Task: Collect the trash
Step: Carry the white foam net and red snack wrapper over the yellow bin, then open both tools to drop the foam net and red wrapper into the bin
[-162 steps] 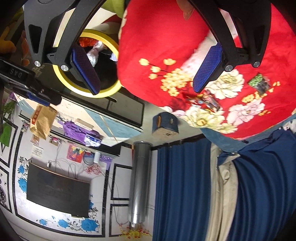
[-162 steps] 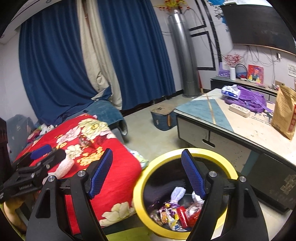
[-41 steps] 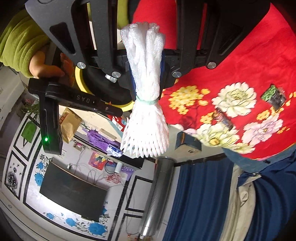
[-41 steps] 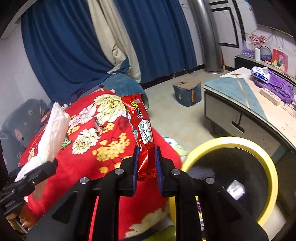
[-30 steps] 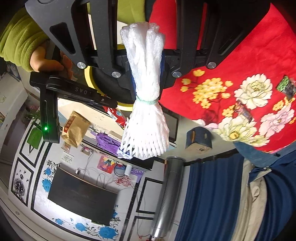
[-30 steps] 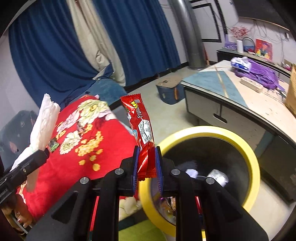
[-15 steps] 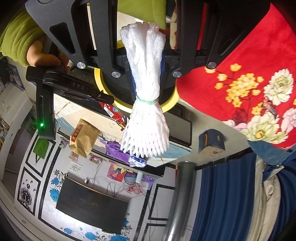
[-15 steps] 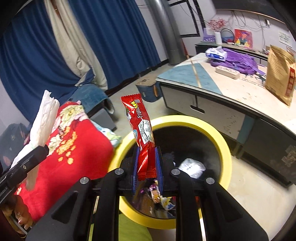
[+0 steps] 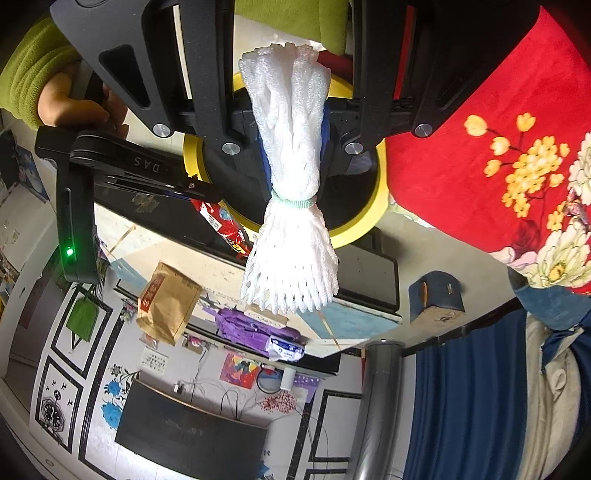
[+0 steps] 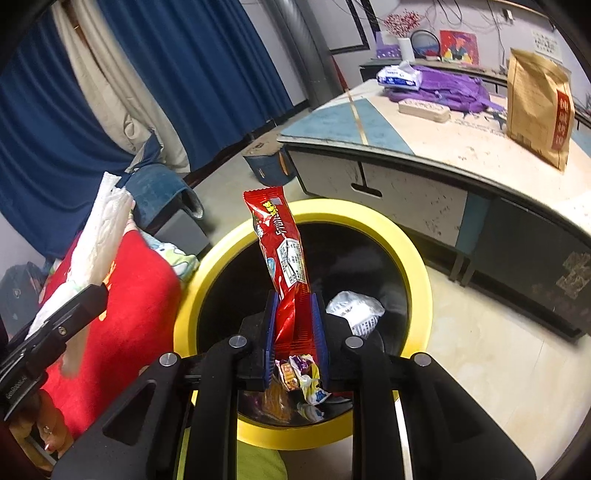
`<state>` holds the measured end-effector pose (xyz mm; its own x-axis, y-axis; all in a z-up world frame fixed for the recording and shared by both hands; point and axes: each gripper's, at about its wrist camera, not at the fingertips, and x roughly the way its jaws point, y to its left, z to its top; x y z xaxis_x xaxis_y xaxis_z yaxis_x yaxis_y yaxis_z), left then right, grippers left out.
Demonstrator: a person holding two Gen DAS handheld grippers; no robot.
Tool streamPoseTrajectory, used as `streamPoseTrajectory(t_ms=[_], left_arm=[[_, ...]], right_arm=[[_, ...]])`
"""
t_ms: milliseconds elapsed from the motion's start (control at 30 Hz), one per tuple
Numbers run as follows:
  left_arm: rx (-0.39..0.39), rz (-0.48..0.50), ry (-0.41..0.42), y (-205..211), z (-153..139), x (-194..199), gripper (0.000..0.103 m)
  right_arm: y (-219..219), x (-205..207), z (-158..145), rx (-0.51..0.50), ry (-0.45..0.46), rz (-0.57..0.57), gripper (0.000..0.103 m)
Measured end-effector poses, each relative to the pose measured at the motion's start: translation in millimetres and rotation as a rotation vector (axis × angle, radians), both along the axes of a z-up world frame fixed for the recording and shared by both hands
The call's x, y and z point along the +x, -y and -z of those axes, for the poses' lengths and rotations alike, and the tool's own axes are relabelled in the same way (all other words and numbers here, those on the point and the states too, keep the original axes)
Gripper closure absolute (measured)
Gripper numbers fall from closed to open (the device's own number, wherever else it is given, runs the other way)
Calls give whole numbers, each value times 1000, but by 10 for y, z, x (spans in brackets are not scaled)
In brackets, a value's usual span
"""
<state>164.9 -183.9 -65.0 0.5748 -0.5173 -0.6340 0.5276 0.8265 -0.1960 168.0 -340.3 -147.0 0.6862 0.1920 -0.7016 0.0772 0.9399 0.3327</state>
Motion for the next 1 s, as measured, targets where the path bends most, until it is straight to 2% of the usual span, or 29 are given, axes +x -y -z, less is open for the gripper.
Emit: streamPoseTrajectory(t_ms=[233,267,300,367,400,433,500,533,600,700,1000], left_arm=[[22,7,-29,129,135,146,89],[25,4,-28,146,142,177,88],[23,1,-28,135,155,180,87],[22,-10,-29,127,160,218,69],[22,-18,-26,113,160,228,48],[15,-27,-23,89,159,237,40],[12,-41,-27,53,161,252,36],[14,-50,-27,27,162,255,26],[2,-68,-25,-37,143,241,13],[-17,-102,-10,-150,80,216,11],[-32,-195,87,-479,-179,73,11]], right_arm=[[68,32,110,28,-23,8,82],[82,35,115,31,-23,10,80],[102,35,118,44,-20,14,70],[127,25,102,60,-10,27,58],[148,17,92,66,-6,34,57],[165,12,81,72,-2,38,56],[196,-4,49,78,13,48,48],[211,-15,32,79,22,57,47],[225,-29,-4,84,37,64,44],[181,-49,-87,58,67,67,38],[-150,-77,-338,10,165,-9,32]])
